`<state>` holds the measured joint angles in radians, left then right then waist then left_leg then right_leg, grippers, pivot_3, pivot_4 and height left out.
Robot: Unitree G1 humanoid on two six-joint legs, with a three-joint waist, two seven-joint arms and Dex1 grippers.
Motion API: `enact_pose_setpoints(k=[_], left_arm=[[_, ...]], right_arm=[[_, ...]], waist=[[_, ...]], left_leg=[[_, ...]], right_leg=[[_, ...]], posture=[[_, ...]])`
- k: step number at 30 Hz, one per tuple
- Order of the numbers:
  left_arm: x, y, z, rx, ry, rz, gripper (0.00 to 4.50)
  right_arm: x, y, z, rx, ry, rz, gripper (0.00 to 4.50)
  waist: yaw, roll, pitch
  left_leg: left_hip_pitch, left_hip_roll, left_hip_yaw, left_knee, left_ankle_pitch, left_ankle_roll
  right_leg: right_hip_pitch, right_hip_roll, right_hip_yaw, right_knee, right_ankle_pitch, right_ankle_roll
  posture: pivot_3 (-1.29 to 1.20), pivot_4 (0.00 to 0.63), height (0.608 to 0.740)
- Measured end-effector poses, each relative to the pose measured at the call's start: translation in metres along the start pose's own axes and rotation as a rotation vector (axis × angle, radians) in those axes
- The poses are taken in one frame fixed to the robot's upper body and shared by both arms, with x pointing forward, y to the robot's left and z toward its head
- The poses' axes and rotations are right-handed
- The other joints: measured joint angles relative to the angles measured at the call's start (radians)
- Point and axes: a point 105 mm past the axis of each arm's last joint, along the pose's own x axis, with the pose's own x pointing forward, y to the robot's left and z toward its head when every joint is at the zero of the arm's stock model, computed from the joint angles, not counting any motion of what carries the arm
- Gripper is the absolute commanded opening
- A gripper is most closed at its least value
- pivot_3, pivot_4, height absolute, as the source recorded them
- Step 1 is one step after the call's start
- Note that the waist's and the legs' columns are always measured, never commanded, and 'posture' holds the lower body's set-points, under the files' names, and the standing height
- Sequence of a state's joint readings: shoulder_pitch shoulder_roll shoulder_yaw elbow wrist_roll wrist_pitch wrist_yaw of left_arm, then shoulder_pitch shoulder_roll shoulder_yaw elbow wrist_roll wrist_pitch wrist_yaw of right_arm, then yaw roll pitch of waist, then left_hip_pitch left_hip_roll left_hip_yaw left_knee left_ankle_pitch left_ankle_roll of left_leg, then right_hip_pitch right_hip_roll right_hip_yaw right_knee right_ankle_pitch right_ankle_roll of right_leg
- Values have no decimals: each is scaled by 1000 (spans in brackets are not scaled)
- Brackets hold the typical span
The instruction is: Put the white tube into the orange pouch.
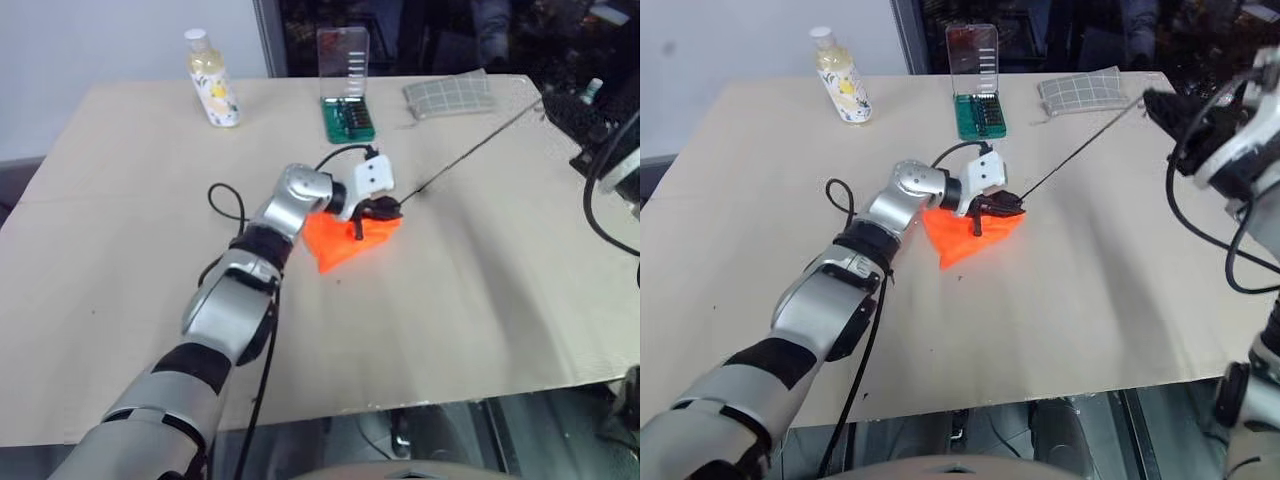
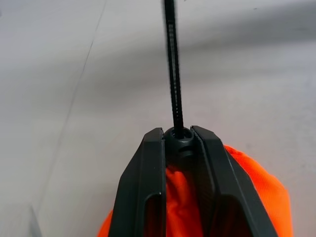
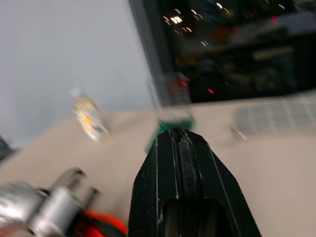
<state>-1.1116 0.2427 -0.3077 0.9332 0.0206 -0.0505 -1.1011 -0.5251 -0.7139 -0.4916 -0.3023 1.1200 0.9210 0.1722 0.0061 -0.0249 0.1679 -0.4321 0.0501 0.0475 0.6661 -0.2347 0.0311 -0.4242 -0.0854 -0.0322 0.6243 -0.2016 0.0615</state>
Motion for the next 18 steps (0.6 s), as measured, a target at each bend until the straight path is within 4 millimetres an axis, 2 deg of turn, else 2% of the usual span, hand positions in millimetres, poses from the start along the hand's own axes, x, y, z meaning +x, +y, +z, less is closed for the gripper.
enact_pose_setpoints(k=[2,3,5,6,7,8,9,10,11,13,14,16,17,18], left_arm=[[-1,-1,-3,-85,-52,22,1306],[-3,-1,-4,-118,-77,31,1694],[-10,-2,-6,-160,-116,52,2611],[-17,-5,-7,-170,-147,72,3104],[-20,-7,-7,-178,-165,86,3382],[-24,-8,-6,-185,-187,101,3832],[-29,-11,-3,-189,-214,128,4301],[-35,-12,-2,-194,-226,150,4500],[-41,-12,-3,-199,-230,176,4500],[-61,-13,2,-233,-298,266,4500],[-78,-19,4,-253,-365,313,4500],[-101,-28,-6,-281,-380,363,4500],[-119,-35,-19,-298,-342,401,4500],[-146,-45,-41,-318,-270,455,4500]], right_arm=[[-9,-13,-16,-34,42,-46,0],[-13,-18,-23,-66,65,-61,0],[-18,-24,-41,-140,124,-76,602],[-21,-28,-66,-194,194,-73,941],[-24,-31,-82,-217,240,-68,1225],[-27,-33,-97,-240,282,-62,1681],[-34,-37,-121,-269,345,-49,2171],[-40,-39,-137,-282,393,-43,2711],[-45,-41,-149,-292,424,-36,3192],[-59,-40,-160,-324,441,-10,4278],[-69,-38,-162,-351,444,7,4458],[-86,-35,-165,-365,451,16,4458],[-96,-31,-162,-371,438,18,4458],[-109,-23,-156,-376,416,33,4458]], waist=[[3,0,0],[4,0,0],[3,0,0],[1,-1,-1],[2,-1,-1],[2,0,-1],[2,0,-1],[5,0,-1],[6,0,0],[6,1,-1],[7,1,-1],[7,1,-1],[5,1,-2],[3,2,-2]], left_leg=[[0,0,0,2,0,0],[0,0,0,3,0,0],[2,0,0,3,0,0],[2,0,0,3,0,0],[2,0,0,3,0,0],[2,0,0,3,0,0],[2,0,0,3,0,0],[2,0,0,3,0,0],[2,0,0,3,0,0],[2,0,0,3,0,0],[2,0,0,3,0,0],[3,1,0,3,0,0],[4,2,1,2,0,0],[5,3,1,2,0,0]], right_leg=[[0,0,0,0,0,0],[1,0,1,0,0,0],[2,0,1,1,0,0],[2,0,1,1,0,0],[2,0,1,2,0,0],[2,0,1,1,0,0],[2,0,1,1,0,0],[2,0,1,1,0,0],[2,0,2,1,0,0],[2,0,2,1,0,0],[2,-1,2,0,0,0],[3,0,2,0,0,1],[2,0,2,1,0,1],[3,1,2,1,-1,0]], posture=[[0,150,740],[0,150,740],[0,150,740],[0,150,740],[0,150,740],[0,150,740],[0,150,740],[0,150,740],[0,150,740],[0,150,740],[0,150,740],[0,150,740],[0,150,740],[0,150,740]])
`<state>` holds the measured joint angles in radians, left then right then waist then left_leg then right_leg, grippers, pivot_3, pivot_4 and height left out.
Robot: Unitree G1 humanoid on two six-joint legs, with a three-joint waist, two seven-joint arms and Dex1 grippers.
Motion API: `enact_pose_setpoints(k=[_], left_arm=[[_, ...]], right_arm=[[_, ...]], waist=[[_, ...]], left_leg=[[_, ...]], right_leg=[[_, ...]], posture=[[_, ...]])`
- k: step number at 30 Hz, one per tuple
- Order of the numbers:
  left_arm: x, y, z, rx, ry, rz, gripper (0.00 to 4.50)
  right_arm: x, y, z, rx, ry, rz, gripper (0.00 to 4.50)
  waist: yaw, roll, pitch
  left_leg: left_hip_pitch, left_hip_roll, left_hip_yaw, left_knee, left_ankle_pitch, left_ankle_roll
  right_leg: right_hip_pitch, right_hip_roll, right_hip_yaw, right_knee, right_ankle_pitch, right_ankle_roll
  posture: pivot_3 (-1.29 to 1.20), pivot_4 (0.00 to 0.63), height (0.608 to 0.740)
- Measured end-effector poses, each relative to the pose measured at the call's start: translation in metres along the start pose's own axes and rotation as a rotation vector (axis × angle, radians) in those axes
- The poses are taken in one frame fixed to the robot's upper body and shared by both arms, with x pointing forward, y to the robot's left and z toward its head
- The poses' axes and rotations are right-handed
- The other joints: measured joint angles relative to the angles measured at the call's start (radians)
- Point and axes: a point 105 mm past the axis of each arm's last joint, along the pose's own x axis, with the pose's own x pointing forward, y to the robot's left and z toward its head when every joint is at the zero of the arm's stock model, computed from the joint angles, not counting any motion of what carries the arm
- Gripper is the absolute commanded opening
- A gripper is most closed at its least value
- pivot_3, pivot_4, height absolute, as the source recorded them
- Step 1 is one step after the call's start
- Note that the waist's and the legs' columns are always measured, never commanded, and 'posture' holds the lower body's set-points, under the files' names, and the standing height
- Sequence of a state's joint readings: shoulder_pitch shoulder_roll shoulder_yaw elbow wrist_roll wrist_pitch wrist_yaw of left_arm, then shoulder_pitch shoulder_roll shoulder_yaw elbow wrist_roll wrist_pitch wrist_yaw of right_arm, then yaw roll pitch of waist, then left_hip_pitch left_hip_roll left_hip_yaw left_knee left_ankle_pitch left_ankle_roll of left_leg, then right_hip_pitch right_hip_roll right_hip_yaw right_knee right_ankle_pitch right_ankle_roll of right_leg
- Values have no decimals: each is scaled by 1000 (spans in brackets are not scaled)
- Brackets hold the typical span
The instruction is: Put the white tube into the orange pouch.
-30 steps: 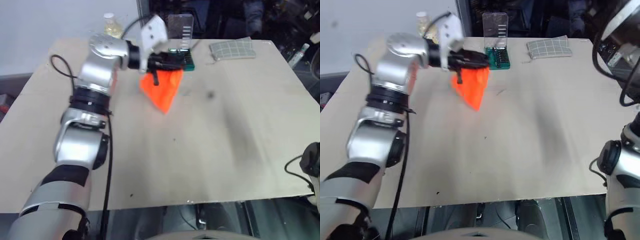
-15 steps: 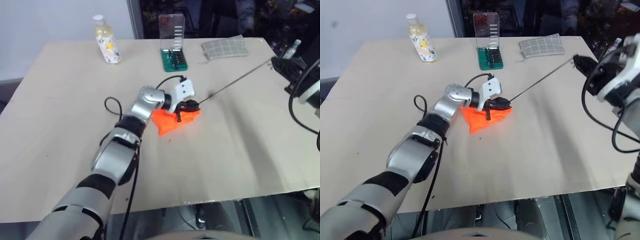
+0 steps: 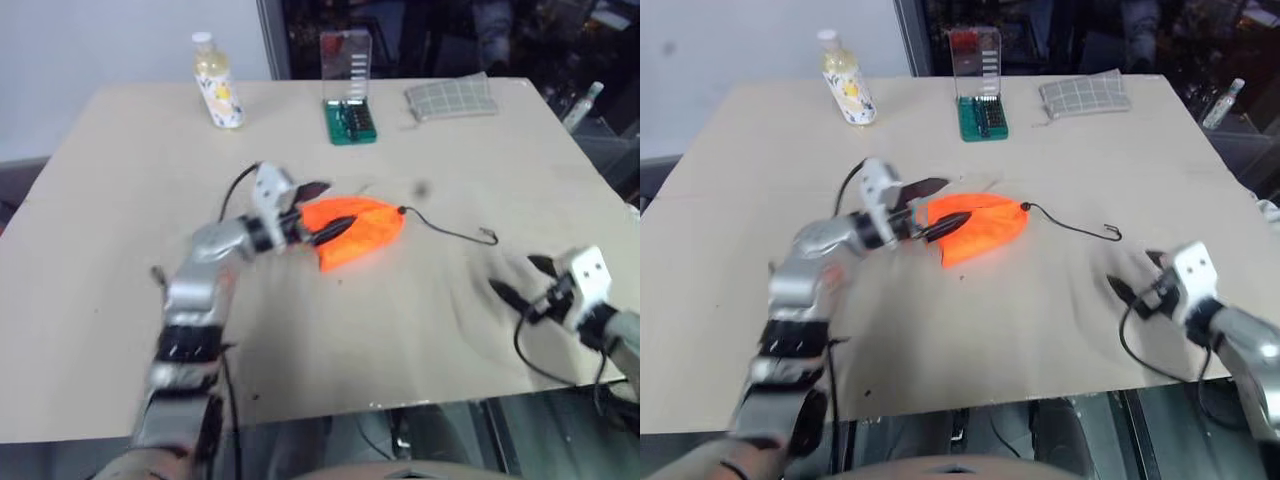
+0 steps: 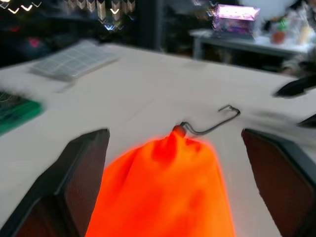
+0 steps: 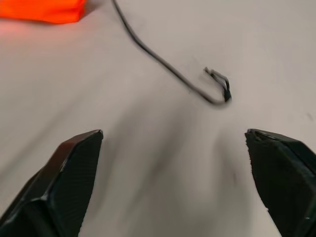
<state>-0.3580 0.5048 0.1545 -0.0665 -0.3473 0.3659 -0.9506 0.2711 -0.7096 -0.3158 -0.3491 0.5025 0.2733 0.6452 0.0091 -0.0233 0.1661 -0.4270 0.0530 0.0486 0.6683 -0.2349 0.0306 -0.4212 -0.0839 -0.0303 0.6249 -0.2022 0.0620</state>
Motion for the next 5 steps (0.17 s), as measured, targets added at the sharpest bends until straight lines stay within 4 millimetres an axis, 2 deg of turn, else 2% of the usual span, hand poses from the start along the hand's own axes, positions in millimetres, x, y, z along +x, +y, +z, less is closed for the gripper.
enact_pose_setpoints(k=[2,3,4,5], left_arm=[[-23,7,-8,-18,38,50,4500],[-45,10,-14,-35,73,86,4500],[-59,11,-18,-40,98,107,4500],[-64,11,-19,-42,106,114,4500]], right_arm=[[-10,6,2,-6,-10,14,4458],[-19,12,4,-24,-12,32,4458],[-24,16,4,-33,-8,42,4458],[-26,18,4,-36,-8,48,4458]], waist=[[1,0,0],[2,0,0],[5,0,0],[6,-1,0]], left_leg=[[4,2,0,0,0,0],[9,3,1,-1,0,-1],[11,3,1,-1,-1,-1],[11,3,1,0,-1,-1]], right_leg=[[4,1,-1,0,-1,-1],[8,1,-1,-2,-4,-2],[10,0,-1,-2,-5,-1],[10,0,-1,-2,-5,0]], posture=[[0,150,740],[0,150,740],[0,150,740],[0,150,740]])
